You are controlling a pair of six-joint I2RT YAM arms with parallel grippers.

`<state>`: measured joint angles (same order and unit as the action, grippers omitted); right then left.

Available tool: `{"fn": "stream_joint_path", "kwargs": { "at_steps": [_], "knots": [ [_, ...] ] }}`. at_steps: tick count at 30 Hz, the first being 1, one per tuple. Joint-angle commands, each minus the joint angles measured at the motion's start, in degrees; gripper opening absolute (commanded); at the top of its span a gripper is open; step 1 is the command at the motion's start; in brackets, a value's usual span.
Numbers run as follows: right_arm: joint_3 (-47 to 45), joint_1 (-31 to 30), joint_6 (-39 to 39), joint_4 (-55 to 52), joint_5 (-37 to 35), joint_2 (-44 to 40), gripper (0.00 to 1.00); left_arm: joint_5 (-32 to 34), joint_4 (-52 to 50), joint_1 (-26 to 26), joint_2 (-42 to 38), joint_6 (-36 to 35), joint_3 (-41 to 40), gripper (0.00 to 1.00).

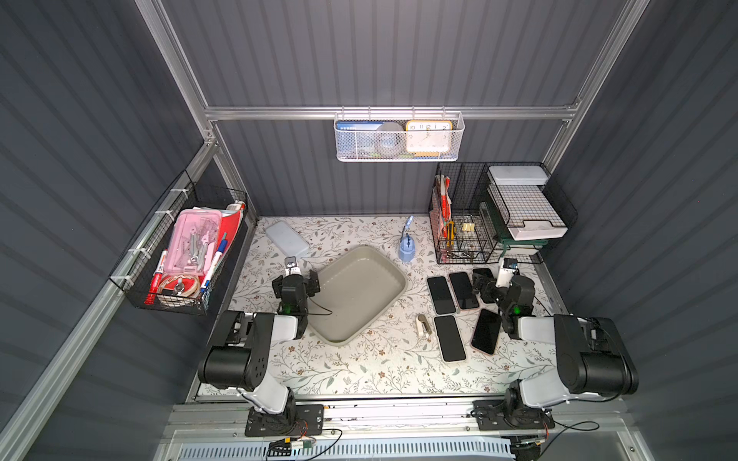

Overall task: Take the phone out of the storage box
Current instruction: Reset both arms

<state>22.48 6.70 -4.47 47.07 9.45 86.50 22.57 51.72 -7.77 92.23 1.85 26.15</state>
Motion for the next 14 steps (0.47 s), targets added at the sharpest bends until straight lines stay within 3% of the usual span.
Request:
{"fn": "stream_joint_path", "kwargs": {
  "at_steps": [1, 14],
  "knots": [
    [-1.1, 0.1, -0.6, 4.1, 1.1, -1.0, 0.99, 1.2, 7.2, 0.2, 1.5, -1.1, -1.0, 0.98],
    [-1.5, 0.1, -0.4, 5.6, 1.4, -0.3, 0.99, 3.0, 11.8, 0.1, 3.4, -0.5, -2.7, 0.98]
  ]
}}
